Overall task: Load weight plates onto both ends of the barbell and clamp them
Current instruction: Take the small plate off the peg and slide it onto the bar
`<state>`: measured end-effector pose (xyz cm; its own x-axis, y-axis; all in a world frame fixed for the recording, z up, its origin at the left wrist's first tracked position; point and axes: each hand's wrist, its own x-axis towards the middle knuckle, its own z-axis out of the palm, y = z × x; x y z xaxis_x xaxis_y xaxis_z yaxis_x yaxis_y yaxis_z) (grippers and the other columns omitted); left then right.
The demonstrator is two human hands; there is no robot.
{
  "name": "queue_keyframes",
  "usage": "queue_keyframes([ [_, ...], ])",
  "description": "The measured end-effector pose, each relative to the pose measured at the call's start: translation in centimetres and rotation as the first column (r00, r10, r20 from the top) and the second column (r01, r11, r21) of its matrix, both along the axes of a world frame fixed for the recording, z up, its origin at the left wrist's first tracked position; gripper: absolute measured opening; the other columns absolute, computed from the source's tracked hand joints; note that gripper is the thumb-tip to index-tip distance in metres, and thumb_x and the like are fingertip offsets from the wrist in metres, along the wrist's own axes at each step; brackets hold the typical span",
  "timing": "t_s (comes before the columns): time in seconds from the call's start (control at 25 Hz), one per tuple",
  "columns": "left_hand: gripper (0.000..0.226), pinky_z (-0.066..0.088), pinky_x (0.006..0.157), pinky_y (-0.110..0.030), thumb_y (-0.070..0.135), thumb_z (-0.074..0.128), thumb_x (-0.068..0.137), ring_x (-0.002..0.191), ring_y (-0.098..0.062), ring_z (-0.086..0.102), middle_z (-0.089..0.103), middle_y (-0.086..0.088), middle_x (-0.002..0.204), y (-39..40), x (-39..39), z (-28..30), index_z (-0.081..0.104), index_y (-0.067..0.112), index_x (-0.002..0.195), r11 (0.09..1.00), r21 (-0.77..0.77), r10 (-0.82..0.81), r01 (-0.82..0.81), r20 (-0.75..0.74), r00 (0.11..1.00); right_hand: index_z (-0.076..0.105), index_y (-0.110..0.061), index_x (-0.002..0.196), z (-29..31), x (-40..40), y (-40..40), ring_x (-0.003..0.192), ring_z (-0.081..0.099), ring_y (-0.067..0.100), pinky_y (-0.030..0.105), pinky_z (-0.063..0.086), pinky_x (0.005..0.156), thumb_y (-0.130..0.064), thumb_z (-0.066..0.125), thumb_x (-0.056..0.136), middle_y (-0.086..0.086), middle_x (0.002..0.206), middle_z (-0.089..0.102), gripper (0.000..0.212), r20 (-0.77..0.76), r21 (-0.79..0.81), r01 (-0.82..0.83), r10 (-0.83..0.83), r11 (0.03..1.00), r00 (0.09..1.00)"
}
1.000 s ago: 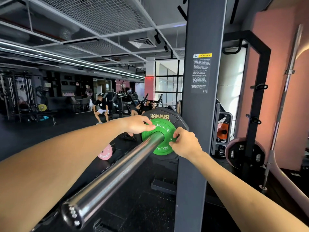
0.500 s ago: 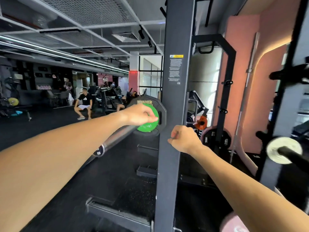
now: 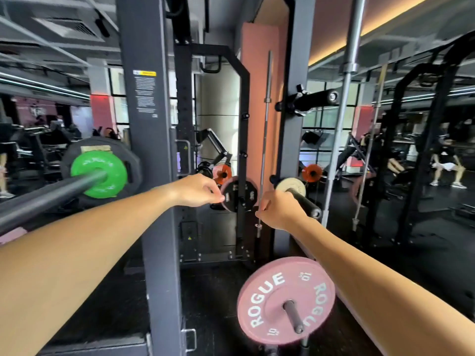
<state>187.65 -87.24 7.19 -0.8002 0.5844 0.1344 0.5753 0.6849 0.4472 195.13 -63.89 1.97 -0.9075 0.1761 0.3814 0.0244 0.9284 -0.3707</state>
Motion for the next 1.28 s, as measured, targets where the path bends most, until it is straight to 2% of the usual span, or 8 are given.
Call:
queue_keyframes([
  [0.24,0.02,0.046,0.074,-0.02,0.048,0.064,0.093,0.094,-0.005,0.065,0.07,0.01,0.11,13.3,-4.1,-2.6,0.071,0.033,0.104,0.995,-0.04,-0.09,0.092,0.053,0.995,0.067,-0.031,0.071,-1.4,-2.1,12.8,0.093,0.069,0.035,0.029,0.052,0.072,-0.024,0.07,0.08,0.009,0.097,0.073,0.011,0.021,-0.08,0.119,-0.118,0.99,0.993],
  [0.36,0.025,0.044,0.066,-0.018,0.046,0.066,0.092,0.084,-0.003,0.064,0.07,0.007,0.11,19.5,-7.5,-4.4,0.066,0.031,0.111,0.998,-0.031,-0.051,0.053,0.07,0.996,0.06,-0.034,0.065,-2.1,-5.4,18.7,0.091,0.07,0.031,0.028,0.051,0.07,-0.028,0.071,0.081,0.005,0.094,0.076,0.02,-0.021,-0.164,0.127,-0.132,0.978,0.991],
  [0.44,0.038,0.041,0.063,-0.014,0.044,0.069,0.09,0.086,-0.005,0.062,0.066,0.007,0.114,23.7,-10.2,-5.7,0.059,0.031,0.124,1.0,0.004,-0.004,0.004,0.08,0.997,0.067,-0.028,0.083,-2.8,-8.6,22.5,0.095,0.069,0.029,0.03,0.052,0.075,-0.034,0.069,0.084,0.005,0.099,0.076,0.007,-0.057,-0.221,0.09,-0.105,0.971,0.993],
  [0.56,0.059,0.043,0.063,-0.015,0.037,0.075,0.087,0.097,-0.013,0.057,0.057,0.008,0.115,28.5,-13.8,-7.5,0.047,0.028,0.138,0.987,0.145,0.057,-0.071,0.097,0.994,0.066,-0.016,0.122,-3.9,-13.8,26.8,0.119,0.063,0.029,0.035,0.049,0.097,-0.043,0.06,0.093,0.008,0.126,0.07,0.04,-0.037,-0.34,0.041,-0.057,0.94,0.998],
  [0.8,0.088,0.043,0.103,-0.031,0.036,0.076,0.083,0.132,-0.021,0.049,0.047,-0.001,0.15,32.8,-18.8,-8.8,0.027,0.024,0.155,0.971,0.143,0.186,-0.194,0.072,0.98,0.046,-0.022,0.15,-5.5,-21.4,29.9,0.142,0.046,0.024,0.035,0.033,0.117,-0.046,0.055,0.099,0.005,0.151,0.053,0.057,0.033,-0.517,-0.057,0.086,0.854,0.996],
  [0.96,0.072,0.042,0.083,-0.025,0.035,0.069,0.089,0.113,-0.019,0.056,0.054,-0.005,0.139,34.4,-20.0,-9.6,0.034,0.026,0.15,0.952,0.149,0.252,-0.268,0.114,0.961,0.043,-0.025,0.152,-6.2,-24.4,29.9,0.141,0.047,0.02,0.025,0.03,0.114,-0.04,0.058,0.099,0.0,0.155,0.046,0.057,0.051,-0.596,-0.107,0.17,0.796,0.984],
  [1.08,0.046,0.045,0.079,-0.029,0.03,0.062,0.093,0.109,-0.024,0.06,0.059,-0.006,0.129,35.1,-20.3,-9.5,0.048,0.021,0.137,0.94,0.134,0.31,-0.313,0.042,0.95,0.041,-0.02,0.152,-6.6,-25.4,30.1,0.139,0.048,0.026,0.036,0.034,0.118,-0.038,0.057,0.1,0.009,0.152,0.05,0.057,0.08,-0.593,-0.086,0.164,0.801,0.983],
  [1.28,0.023,0.046,0.073,-0.034,0.028,0.054,0.098,0.098,-0.026,0.06,0.064,-0.008,0.113,35.2,-19.7,-10.1,0.052,0.014,0.115,0.958,0.087,0.265,-0.275,0.105,0.958,0.057,-0.02,0.124,-7.4,-24.1,31.1,0.096,0.064,0.022,0.041,0.053,0.094,-0.046,0.054,0.098,0.005,0.108,0.069,0.037,0.153,-0.548,-0.046,0.154,0.835,0.976],
])
